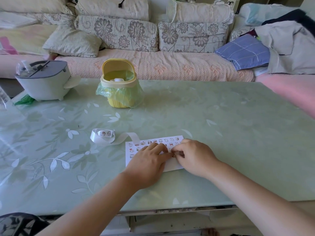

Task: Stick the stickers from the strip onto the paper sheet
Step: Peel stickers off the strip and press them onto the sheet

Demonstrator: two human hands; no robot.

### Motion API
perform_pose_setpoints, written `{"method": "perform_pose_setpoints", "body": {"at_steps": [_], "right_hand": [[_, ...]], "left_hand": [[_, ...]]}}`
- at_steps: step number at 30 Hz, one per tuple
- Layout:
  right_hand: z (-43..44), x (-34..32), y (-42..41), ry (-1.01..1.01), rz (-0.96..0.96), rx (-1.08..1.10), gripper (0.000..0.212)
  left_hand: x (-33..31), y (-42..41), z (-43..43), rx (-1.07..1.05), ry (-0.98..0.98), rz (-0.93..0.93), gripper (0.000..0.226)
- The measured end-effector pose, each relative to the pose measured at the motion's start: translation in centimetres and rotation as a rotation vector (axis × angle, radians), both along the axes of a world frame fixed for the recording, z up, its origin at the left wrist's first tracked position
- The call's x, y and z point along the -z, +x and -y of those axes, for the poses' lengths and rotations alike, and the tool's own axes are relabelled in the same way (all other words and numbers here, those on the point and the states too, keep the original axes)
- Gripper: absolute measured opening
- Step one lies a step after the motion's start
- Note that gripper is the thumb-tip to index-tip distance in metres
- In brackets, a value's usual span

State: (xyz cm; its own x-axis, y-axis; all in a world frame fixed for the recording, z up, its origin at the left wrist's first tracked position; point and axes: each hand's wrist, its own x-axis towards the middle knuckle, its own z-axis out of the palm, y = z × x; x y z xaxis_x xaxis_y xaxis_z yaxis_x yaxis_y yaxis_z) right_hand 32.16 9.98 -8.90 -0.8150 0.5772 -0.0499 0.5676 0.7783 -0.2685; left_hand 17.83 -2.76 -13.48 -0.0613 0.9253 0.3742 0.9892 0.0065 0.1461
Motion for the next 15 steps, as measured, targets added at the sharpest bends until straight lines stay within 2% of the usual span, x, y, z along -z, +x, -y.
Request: {"method": "perform_pose_setpoints", "body": {"at_steps": [5,11,15], "right_hand": [[0.5,0.3,1.3,0.113,0.067,-0.172,0.036],[0.6,1.4,2.5,0.299,0.064,-0.208,0.044],[0.6,1.9,2.9,0.381,0.012,-0.184,0.042]], "left_hand": [[0.0,0.3,-0.1,-0.022,-0.018,-0.003,0.04],[-0.2,0.5,-0.1,-0.053,-0.074,0.008,0.044],[-0.3,0.6,-0.1,-0.067,-0.09,0.034,0.043]]}}
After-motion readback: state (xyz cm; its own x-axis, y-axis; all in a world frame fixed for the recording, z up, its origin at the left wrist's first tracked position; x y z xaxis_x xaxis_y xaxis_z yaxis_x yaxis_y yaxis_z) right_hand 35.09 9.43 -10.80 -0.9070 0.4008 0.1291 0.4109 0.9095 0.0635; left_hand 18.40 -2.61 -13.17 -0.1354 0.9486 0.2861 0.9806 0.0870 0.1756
